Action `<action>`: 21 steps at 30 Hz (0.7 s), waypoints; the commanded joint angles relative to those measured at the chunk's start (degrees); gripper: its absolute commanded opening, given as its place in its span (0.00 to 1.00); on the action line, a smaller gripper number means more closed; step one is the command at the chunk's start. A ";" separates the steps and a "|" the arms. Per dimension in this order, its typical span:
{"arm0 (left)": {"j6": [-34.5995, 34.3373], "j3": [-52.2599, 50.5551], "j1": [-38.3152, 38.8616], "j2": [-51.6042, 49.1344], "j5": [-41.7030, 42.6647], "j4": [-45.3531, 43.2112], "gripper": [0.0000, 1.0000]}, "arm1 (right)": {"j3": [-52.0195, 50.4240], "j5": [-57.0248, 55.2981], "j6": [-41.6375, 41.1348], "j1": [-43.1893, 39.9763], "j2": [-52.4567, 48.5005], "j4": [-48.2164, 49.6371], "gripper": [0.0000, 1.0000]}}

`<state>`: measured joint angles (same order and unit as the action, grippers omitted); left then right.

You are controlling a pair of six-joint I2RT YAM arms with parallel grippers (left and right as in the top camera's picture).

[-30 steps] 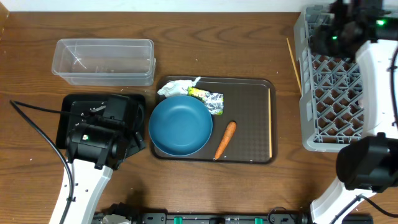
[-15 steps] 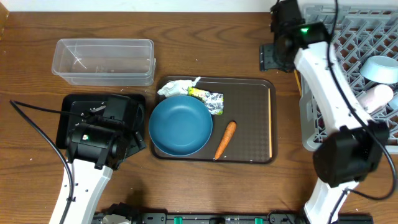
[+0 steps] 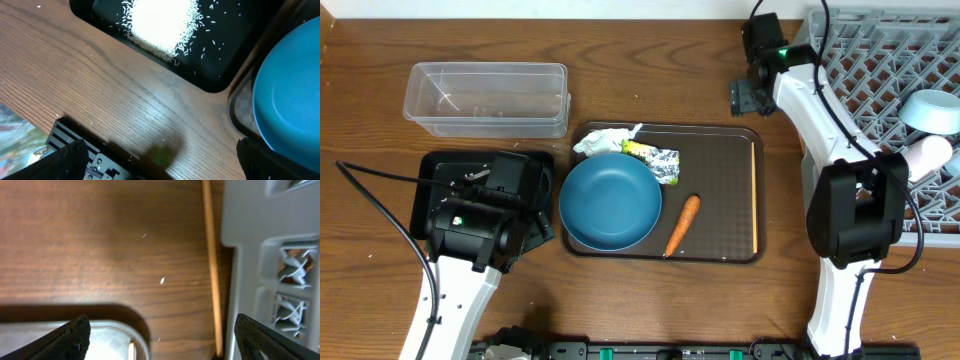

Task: Sort waste into correct bins and load items into the dishwasher rack
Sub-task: 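Return the right gripper to the remaining chopstick on the tray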

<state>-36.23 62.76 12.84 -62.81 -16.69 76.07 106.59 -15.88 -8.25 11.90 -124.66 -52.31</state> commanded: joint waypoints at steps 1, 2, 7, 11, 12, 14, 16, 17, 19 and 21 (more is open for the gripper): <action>-0.74 0.57 -0.28 -0.04 -0.52 0.17 0.98 | -0.11 -0.81 0.07 -2.34 -0.72 0.50 0.91; -0.74 0.57 -0.28 -0.04 -0.52 0.17 0.98 | -0.11 1.27 0.17 -2.67 -0.87 0.37 0.90; -0.74 0.57 -0.28 -0.04 -0.52 0.17 0.98 | -0.11 11.02 -0.26 -2.62 -0.96 -3.69 0.66; -0.74 0.57 -0.28 -0.04 -0.52 0.17 0.98 | -0.13 16.81 -5.29 -1.36 -0.96 -10.95 0.52; -0.74 0.57 -0.28 -0.04 -0.52 0.17 0.98 | -0.13 17.99 -5.95 -1.05 -0.96 -12.90 0.51; -0.74 0.57 -0.28 -0.04 -0.55 0.17 0.98 | -0.15 19.30 -6.54 -0.28 -0.96 -17.09 0.49; -0.74 0.57 -0.28 -0.04 -0.52 0.17 0.98 | -0.37 19.47 -6.54 0.72 -0.96 -21.03 0.48; -0.74 0.57 -0.28 -0.04 -0.52 0.17 0.98 | -0.68 19.47 -6.54 1.38 -0.96 -22.88 0.48; -0.74 0.57 -0.28 -0.04 -0.52 0.17 0.98 | -1.51 19.58 -6.56 2.80 -0.96 -25.38 0.49; -0.74 0.57 -0.28 -0.04 -0.52 0.17 0.98 | -2.80 19.52 -6.95 4.31 -0.96 -26.14 0.48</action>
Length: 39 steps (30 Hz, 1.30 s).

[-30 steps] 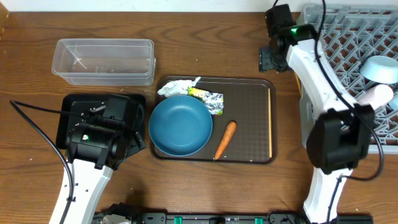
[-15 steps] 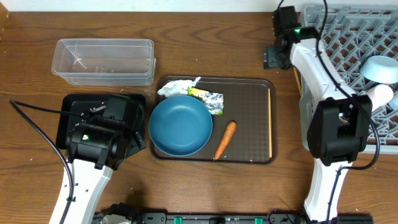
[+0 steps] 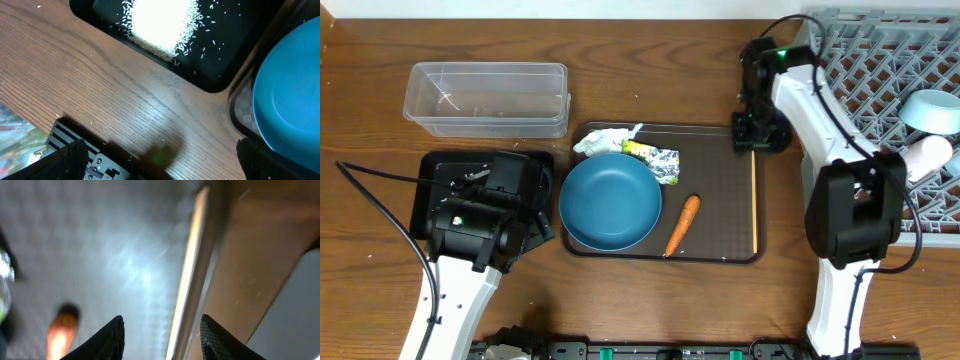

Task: Sort waste into correct bins and load items into the dishwasher rack
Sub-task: 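Return the right gripper to the remaining chopstick on the tray, then grasp the remaining chopstick with the right gripper and lift it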

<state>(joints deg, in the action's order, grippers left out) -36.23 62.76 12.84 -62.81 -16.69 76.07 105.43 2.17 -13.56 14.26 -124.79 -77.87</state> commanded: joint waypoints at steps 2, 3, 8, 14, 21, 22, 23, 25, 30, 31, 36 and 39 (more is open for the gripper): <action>-0.74 0.57 -0.28 -0.04 -0.52 0.17 0.98 | -3.48 0.15 -3.28 3.41 -0.83 -0.31 0.49; -0.74 0.57 -0.28 -0.04 -0.52 0.17 0.98 | -4.76 -1.53 -4.90 4.13 -0.83 0.28 0.50; -0.74 0.57 -0.28 -0.04 -0.52 0.17 0.98 | -9.81 -5.60 -9.16 5.27 -0.83 4.76 0.51; -0.74 0.57 -0.28 -0.04 -0.52 0.17 0.98 | -11.91 -6.93 -9.77 4.31 -0.83 8.31 0.55; -0.74 0.57 -0.28 -0.04 -0.52 0.17 0.98 | -12.00 -6.67 -9.05 3.37 -0.83 7.93 0.57; -0.74 0.57 -0.28 -0.04 -0.52 0.17 0.98 | -12.13 -6.67 -9.07 3.39 -0.83 7.98 0.57; -0.74 0.57 -0.28 -0.04 -0.52 0.17 0.98 | -12.26 -6.67 -9.07 3.37 -0.83 8.02 0.57; -0.74 0.57 -0.28 -0.04 -0.52 0.17 0.98 | -12.66 -6.67 -9.07 3.37 -0.83 8.17 0.57; -0.74 0.57 -0.28 -0.04 -0.52 0.17 0.98 | -14.80 -6.60 -9.09 3.39 -0.83 10.27 0.57; -0.74 0.57 -0.28 -0.04 -0.52 0.17 0.98 | -15.50 -6.62 -9.09 3.37 -0.83 10.82 0.57; -0.74 0.57 -0.28 -0.04 -0.52 0.17 0.98 | -19.85 -6.62 -9.09 3.37 -0.83 14.43 0.56; -0.74 0.57 -0.28 -0.04 -0.52 0.17 0.98 | -21.33 -6.23 -9.09 3.37 -0.83 15.93 0.49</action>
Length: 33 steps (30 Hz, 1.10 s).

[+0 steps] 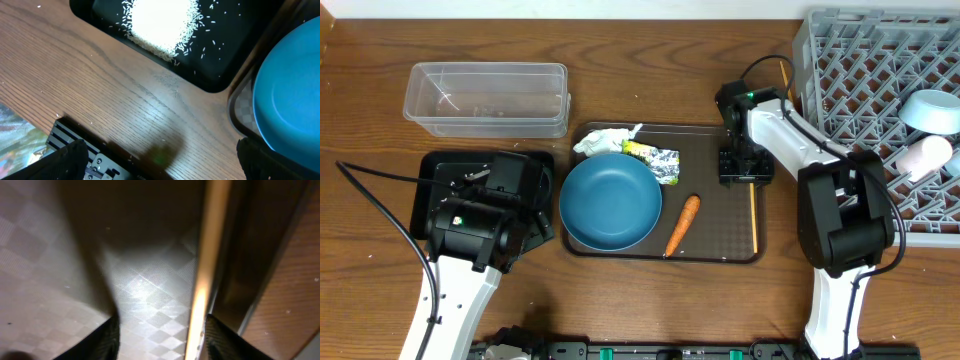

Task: Sort waste into correct bins and load items into the dishwasher rack
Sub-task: 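Grasp the remaining chopstick with the right gripper and lift it, then carry the chopstick to the left edge of the dish rack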

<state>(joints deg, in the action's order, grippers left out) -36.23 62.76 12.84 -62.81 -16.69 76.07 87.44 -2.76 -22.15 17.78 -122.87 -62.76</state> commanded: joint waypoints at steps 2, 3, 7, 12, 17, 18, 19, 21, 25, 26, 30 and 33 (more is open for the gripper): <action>-0.74 0.57 -0.28 -0.04 -0.52 0.17 0.98 | -3.39 -1.22 -0.52 -0.13 -2.75 1.07 0.40; -0.74 0.57 -0.28 -0.04 -0.52 0.17 0.98 | -3.39 -0.90 -0.50 -0.13 -2.75 1.29 0.37; -0.74 0.57 -0.28 -0.04 -0.52 0.17 0.98 | -3.39 2.40 0.22 -0.15 -2.71 2.67 0.28; -0.74 0.57 -0.28 -0.04 -0.52 0.17 0.98 | -3.23 6.38 1.42 -0.15 -2.71 4.31 0.01; -0.74 0.57 -0.28 -0.04 -0.52 0.17 0.98 | -2.51 6.80 1.86 -0.15 -2.05 4.13 0.01; -0.74 0.57 -0.28 -0.04 -0.52 0.17 0.98 | -1.92 7.87 2.71 -0.26 -1.53 3.85 0.01; -0.74 0.57 -0.28 -0.04 -0.52 0.17 0.98 | -1.33 8.85 3.37 -0.39 -1.05 3.52 0.01; -0.74 0.57 -0.28 -0.04 -0.52 0.17 0.98 | 1.11 11.15 4.81 -1.01 0.66 2.10 0.01; -0.74 0.57 -0.28 -0.04 -0.52 0.17 0.98 | 8.70 12.57 7.02 -3.39 5.64 -1.38 0.01; -0.74 0.57 -0.28 -0.04 -0.55 0.17 0.98 | 11.06 12.33 8.11 -4.31 7.10 -2.23 0.01; -0.74 0.57 -0.28 -0.04 -0.52 0.17 0.98 | 19.28 7.15 10.05 -8.79 11.85 -4.13 0.01; -0.74 0.57 -0.28 -0.04 -0.52 0.17 0.98 | 23.30 2.89 10.40 -13.03 14.01 -3.19 0.01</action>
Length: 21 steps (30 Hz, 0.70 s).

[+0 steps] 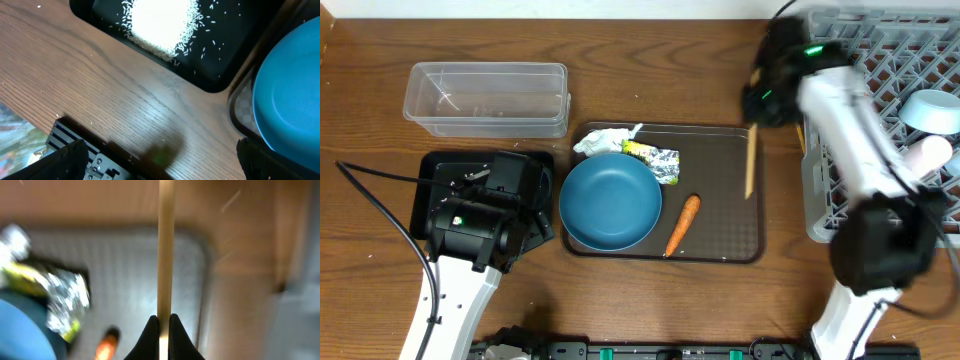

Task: Sort waste into correct bins and load items into the dishwasher rack
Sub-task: 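Carry the chopstick to the left edge of the dish rack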

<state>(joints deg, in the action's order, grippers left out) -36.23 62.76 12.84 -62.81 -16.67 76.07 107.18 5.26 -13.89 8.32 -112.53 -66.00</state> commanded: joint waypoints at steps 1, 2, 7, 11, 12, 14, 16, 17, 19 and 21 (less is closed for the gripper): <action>-0.74 0.57 -0.28 -0.04 -0.55 0.17 0.98 | 4.46 -5.49 3.63 -5.18 4.09 0.94 0.01; -0.74 0.57 -0.28 -0.04 -0.55 0.17 0.98 | 4.96 -5.49 4.98 -6.58 4.31 1.88 0.01; -0.74 0.57 -0.28 -0.04 -0.55 0.17 0.98 | 5.20 -5.46 7.34 -13.09 3.54 8.24 0.01; -0.74 0.57 -0.28 -0.04 -0.57 0.17 0.98 | 5.16 -5.44 8.02 -16.20 1.57 13.16 0.01; -0.74 0.57 -0.28 -0.04 -0.55 0.17 0.98 | 5.16 -5.31 8.46 -16.70 0.87 14.16 0.01; -0.74 0.57 -0.28 -0.04 -0.55 0.17 0.98 | 5.16 -4.94 8.61 -17.31 -0.70 15.58 0.03; -0.74 0.57 -0.28 -0.04 -0.55 0.17 0.98 | 5.16 -4.11 8.90 -17.42 -2.29 16.09 0.04; -0.74 0.57 -0.28 -0.04 -0.55 0.17 0.98 | 5.16 -3.93 8.94 -17.40 -3.04 16.11 0.05; -0.74 0.57 -0.28 -0.04 -0.55 0.17 0.98 | 5.16 -3.98 9.84 -17.25 -4.55 16.17 0.11; -0.74 0.57 -0.28 -0.04 -0.55 0.17 0.98 | 5.16 -4.79 10.16 -17.25 -5.73 16.20 0.23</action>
<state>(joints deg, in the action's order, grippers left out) -36.23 62.76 12.84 -62.81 -16.69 76.07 112.71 0.56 -5.43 -8.99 -116.44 -49.89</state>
